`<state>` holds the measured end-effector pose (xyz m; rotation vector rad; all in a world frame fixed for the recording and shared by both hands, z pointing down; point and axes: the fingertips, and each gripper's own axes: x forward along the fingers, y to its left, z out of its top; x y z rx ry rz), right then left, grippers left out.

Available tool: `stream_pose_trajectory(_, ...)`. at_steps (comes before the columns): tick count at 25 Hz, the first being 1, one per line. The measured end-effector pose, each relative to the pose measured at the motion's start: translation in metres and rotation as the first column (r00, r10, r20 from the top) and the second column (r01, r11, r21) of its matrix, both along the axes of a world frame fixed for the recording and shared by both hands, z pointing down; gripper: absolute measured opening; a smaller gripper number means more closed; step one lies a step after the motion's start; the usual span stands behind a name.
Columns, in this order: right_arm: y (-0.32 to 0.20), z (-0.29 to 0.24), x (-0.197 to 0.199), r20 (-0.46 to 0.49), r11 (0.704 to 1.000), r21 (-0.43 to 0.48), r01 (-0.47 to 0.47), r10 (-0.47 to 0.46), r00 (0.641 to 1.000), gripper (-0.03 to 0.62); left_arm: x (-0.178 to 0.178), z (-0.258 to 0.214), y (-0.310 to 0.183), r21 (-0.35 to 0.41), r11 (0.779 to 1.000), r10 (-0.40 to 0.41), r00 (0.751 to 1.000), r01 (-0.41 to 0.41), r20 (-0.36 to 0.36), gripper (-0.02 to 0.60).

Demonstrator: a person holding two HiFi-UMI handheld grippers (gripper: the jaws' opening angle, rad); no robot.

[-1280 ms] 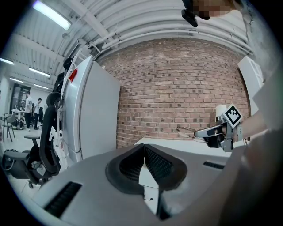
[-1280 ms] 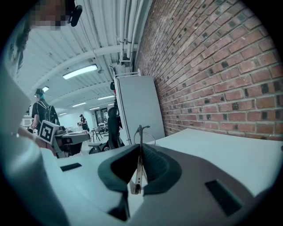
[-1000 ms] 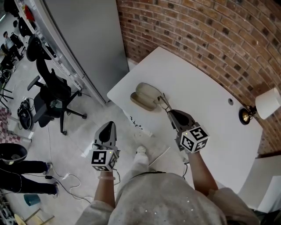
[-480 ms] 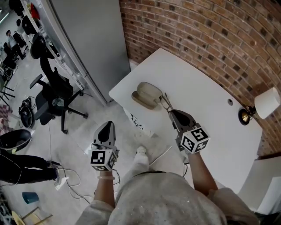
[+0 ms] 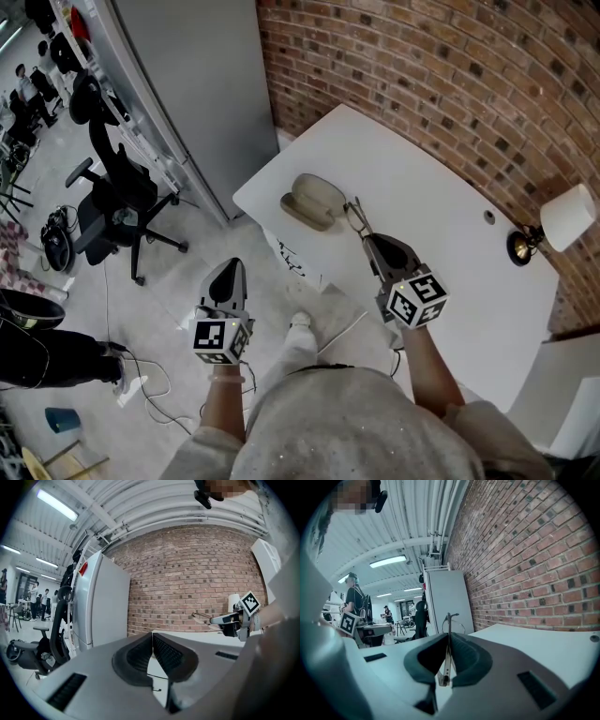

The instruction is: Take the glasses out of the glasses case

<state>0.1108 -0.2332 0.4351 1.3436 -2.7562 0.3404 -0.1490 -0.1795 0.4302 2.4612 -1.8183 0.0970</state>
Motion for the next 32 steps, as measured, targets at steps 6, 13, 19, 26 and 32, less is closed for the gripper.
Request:
stream_pose_trajectory(6,0.005,-0.003,0.004,0.005,1.0,0.008,-0.007,0.007,1.0,0.025,-0.001,-0.003,0.005,0.011,1.0,-0.006,1.0,0.006,0.001,0.006)
stream_pose_trajectory(13,0.012,-0.006,0.01,0.003,1.0,0.019,-0.012,0.012,1.0,0.025,0.005,-0.006,0.009,0.019,1.0,0.0,1.0,0.001,-0.002,0.006)
stream_pose_trajectory(19,0.018,-0.008,0.014,0.01,1.0,0.022,-0.015,0.015,1.0,0.025,0.009,-0.008,0.014,0.025,1.0,0.003,1.0,-0.003,-0.003,0.006)
stream_pose_trajectory(26,0.025,-0.01,0.016,0.023,1.0,0.025,-0.015,0.015,1.0,0.025,0.013,-0.011,0.02,0.033,0.999,0.009,1.0,-0.008,-0.008,0.006)
stream_pose_trajectory(32,0.028,-0.011,0.016,0.037,1.0,0.023,-0.016,0.015,0.999,0.025,0.01,-0.013,0.025,0.039,0.999,0.007,1.0,-0.006,-0.008,0.006)
